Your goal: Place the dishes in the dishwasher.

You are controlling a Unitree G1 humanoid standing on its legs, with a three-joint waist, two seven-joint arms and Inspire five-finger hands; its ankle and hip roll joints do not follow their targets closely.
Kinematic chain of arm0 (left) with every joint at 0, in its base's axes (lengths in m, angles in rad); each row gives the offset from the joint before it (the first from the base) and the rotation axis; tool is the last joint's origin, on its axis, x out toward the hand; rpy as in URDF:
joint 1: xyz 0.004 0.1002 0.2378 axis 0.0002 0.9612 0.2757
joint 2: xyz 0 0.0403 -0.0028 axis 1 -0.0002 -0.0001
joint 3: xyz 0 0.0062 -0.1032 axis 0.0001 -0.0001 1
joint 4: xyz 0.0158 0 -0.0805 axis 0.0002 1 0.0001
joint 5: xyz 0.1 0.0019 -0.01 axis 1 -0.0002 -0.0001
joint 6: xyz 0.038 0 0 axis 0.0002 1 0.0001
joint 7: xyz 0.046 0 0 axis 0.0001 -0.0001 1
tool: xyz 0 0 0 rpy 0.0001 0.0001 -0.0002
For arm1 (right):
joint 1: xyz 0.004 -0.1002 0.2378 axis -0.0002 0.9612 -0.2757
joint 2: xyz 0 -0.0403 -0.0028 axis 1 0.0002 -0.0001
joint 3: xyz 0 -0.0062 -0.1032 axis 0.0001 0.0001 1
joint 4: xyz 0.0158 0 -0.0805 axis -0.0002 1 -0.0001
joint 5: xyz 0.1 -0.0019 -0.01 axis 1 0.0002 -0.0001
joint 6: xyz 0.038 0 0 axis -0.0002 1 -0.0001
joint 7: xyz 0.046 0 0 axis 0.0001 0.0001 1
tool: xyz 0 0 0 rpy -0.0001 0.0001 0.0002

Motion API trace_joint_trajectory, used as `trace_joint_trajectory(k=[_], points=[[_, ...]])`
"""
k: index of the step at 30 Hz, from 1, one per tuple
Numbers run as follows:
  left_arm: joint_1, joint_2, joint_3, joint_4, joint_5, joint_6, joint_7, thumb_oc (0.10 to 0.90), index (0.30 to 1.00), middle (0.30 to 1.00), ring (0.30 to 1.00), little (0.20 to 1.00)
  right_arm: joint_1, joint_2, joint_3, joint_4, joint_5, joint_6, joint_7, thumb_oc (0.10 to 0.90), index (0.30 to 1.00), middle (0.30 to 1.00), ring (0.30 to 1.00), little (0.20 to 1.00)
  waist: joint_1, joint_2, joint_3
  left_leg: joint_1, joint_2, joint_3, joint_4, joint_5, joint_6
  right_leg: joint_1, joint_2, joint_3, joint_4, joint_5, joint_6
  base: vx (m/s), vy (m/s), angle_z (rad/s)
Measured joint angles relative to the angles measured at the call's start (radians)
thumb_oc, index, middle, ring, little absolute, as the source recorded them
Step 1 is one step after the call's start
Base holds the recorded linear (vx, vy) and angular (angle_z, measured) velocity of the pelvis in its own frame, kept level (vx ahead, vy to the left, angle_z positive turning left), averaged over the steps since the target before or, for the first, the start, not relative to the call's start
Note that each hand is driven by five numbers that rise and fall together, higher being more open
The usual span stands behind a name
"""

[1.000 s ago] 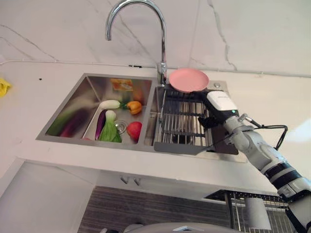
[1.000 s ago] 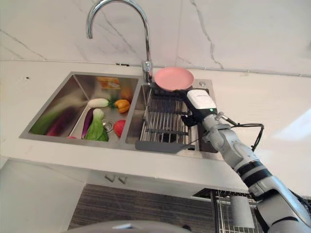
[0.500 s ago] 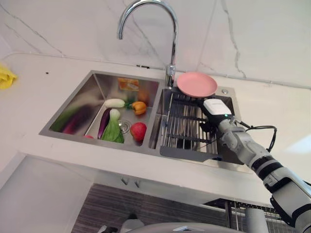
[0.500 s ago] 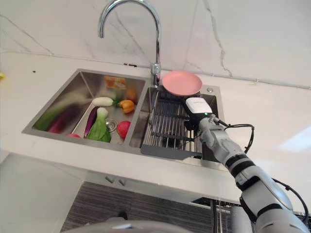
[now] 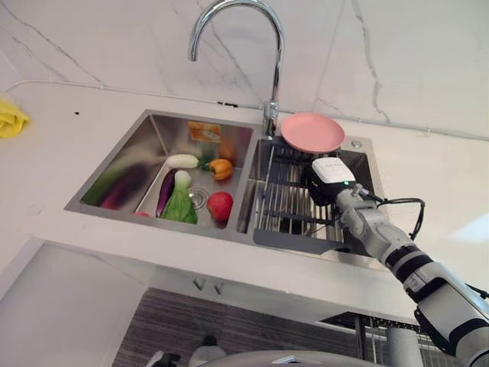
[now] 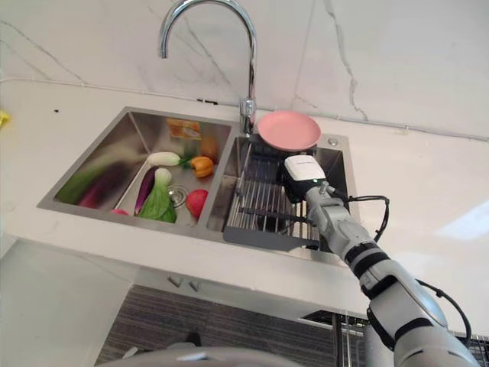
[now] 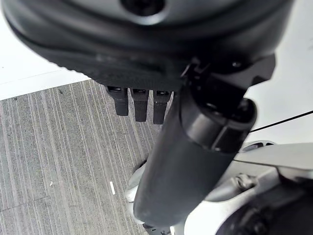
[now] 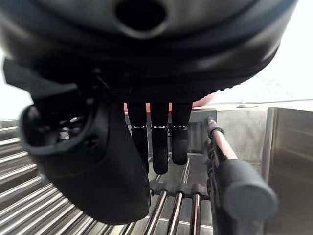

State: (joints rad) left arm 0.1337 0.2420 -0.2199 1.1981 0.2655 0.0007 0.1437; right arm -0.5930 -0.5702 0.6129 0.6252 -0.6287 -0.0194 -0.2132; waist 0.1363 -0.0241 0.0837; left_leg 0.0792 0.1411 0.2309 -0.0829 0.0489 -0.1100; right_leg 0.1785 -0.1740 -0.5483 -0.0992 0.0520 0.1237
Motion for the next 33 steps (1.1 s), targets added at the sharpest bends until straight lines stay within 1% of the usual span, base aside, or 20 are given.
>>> trace_joint_trajectory(k=[5, 7, 12, 19, 23, 27, 31, 32, 33], points=[[-0.001, -0.003, 0.000, -0.003, 0.000, 0.000, 0.000, 0.800, 0.900, 0.900, 0.900, 0.900, 0.005, 0.019, -0.004, -0.012, 0.000, 0.002, -0.033, 0.400, 0.300, 0.300, 0.300, 0.300, 0.000, 0.002, 0.000, 0.002, 0.000, 0.000, -0.001, 0.000, 0.000, 0.000, 0.000, 0.000, 0.000, 0.000, 0.000, 0.00, 0.000, 0.00], [0.001, -0.004, 0.000, -0.013, 0.000, 0.001, 0.002, 0.800, 0.900, 0.900, 0.900, 0.900, 0.026, 0.020, -0.025, -0.055, 0.000, 0.007, -0.057, 0.400, 0.300, 0.300, 0.300, 0.300, -0.001, 0.003, 0.000, 0.004, 0.001, 0.001, -0.003, 0.000, 0.000, 0.001, 0.000, 0.001, 0.000, 0.000, 0.000, 0.00, 0.000, 0.00], [0.008, -0.004, 0.001, -0.032, 0.001, 0.003, 0.009, 0.800, 0.900, 0.900, 0.900, 0.900, 0.084, 0.020, -0.125, -0.171, 0.001, 0.010, -0.106, 0.400, 0.300, 0.300, 0.300, 0.300, -0.001, 0.010, 0.001, 0.008, 0.000, 0.003, -0.004, 0.000, 0.000, 0.003, 0.000, 0.003, 0.000, 0.000, 0.000, 0.00, 0.000, 0.00], [0.011, -0.005, 0.001, -0.036, 0.001, 0.009, 0.024, 0.800, 0.900, 0.900, 0.900, 0.900, 0.143, 0.021, -0.224, -0.312, 0.005, 0.007, -0.176, 0.400, 0.300, 0.300, 0.300, 0.300, -0.008, 0.014, 0.000, 0.017, 0.000, 0.006, -0.006, 0.000, 0.000, 0.009, 0.000, 0.007, 0.000, 0.000, 0.000, 0.00, 0.000, 0.00], [0.010, -0.007, 0.001, -0.038, 0.002, 0.010, 0.034, 0.800, 0.900, 0.900, 0.900, 0.900, 0.178, 0.028, -0.292, -0.386, 0.044, 0.007, -0.218, 0.400, 0.300, 0.300, 0.300, 0.300, -0.010, 0.018, 0.003, 0.022, 0.000, 0.008, -0.007, 0.000, 0.000, 0.012, 0.000, 0.012, 0.000, 0.000, 0.000, 0.00, 0.000, 0.00], [0.018, -0.013, 0.002, -0.038, 0.002, 0.017, 0.044, 0.800, 0.900, 0.900, 0.900, 0.900, 0.207, 0.036, -0.349, -0.469, 0.059, 0.006, -0.258, 0.400, 0.300, 0.300, 0.300, 0.300, -0.027, 0.020, 0.003, 0.024, 0.000, 0.016, -0.007, 0.000, 0.000, 0.009, 0.000, 0.023, 0.000, 0.000, 0.000, 0.00, -0.002, -0.05], [0.017, -0.017, 0.003, -0.041, 0.002, 0.030, 0.048, 0.800, 0.900, 0.900, 0.900, 0.900, 0.274, 0.057, -0.407, -0.553, 0.088, 0.004, -0.282, 0.400, 0.300, 0.300, 0.300, 0.300, -0.037, 0.020, 0.002, 0.029, 0.001, 0.024, -0.007, 0.000, 0.000, 0.006, 0.000, 0.031, 0.000, 0.000, 0.000, 0.00, 0.000, -0.06], [0.020, -0.017, 0.004, -0.046, 0.002, 0.031, 0.050, 0.800, 0.900, 0.900, 0.900, 0.900, 0.317, 0.070, -0.439, -0.580, 0.102, -0.006, -0.296, 0.400, 0.300, 0.300, 0.300, 0.300, -0.037, 0.020, 0.002, 0.029, 0.001, 0.027, -0.007, 0.000, 0.000, 0.005, 0.000, 0.033, 0.000, 0.000, 0.000, 0.00, 0.001, -0.07], [0.023, -0.017, 0.006, -0.047, 0.002, 0.031, 0.052, 0.800, 0.900, 0.900, 0.900, 0.900, 0.325, 0.073, -0.442, -0.581, 0.126, -0.005, -0.303, 0.400, 0.300, 0.300, 0.300, 0.300, -0.042, 0.020, 0.003, 0.029, 0.001, 0.030, -0.007, 0.000, 0.000, 0.005, -0.001, 0.035, 0.000, 0.000, 0.000, 0.00, 0.001, -0.08]])
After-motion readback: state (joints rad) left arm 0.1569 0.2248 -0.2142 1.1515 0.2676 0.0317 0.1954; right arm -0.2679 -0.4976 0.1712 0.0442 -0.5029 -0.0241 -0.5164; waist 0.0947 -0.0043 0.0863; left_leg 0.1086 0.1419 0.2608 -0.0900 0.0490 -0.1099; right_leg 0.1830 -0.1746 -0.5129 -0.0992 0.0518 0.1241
